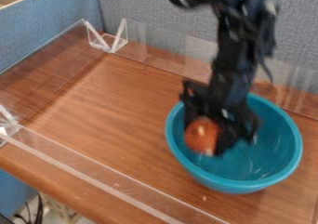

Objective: Remove the mushroom from inside the blue bowl and put it on the table

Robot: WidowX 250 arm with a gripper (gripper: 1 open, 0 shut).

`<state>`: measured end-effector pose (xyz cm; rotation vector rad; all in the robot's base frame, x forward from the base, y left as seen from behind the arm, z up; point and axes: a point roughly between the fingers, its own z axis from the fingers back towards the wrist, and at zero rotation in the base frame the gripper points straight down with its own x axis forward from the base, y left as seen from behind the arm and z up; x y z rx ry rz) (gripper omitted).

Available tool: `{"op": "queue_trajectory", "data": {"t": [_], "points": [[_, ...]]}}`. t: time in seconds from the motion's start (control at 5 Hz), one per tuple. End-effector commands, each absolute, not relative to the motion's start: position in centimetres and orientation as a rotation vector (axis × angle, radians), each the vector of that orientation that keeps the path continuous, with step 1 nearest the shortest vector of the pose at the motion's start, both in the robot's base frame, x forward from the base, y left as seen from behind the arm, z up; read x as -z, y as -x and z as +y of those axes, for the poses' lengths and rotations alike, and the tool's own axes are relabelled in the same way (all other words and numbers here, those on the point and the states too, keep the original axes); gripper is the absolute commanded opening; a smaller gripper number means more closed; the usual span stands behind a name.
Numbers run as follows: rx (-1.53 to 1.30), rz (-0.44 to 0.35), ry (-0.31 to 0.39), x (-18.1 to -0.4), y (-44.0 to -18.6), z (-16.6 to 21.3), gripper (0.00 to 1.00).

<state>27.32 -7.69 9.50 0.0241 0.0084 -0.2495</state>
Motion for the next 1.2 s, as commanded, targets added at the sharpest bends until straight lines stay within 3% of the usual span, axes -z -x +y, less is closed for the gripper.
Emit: {"op": "queue_trajectory", "data": {"t": [0.0, 0.2, 0.4, 0.8, 1.0], "points": [[0.15, -0.104, -0.054, -15.9, -29.2, -2.9, 0.0], [0.042, -0.105, -0.076, -17.5, -29.6, 2.1, 0.0], [0.012, -0.04, -0.085, -14.9, -29.0, 5.5, 0.0], [0.031, 0.064, -0.102, -9.9, -28.6, 6.6, 0.0], [0.033, 0.096, -0.118, -8.4, -28.9, 7.4, 0.0]]}}
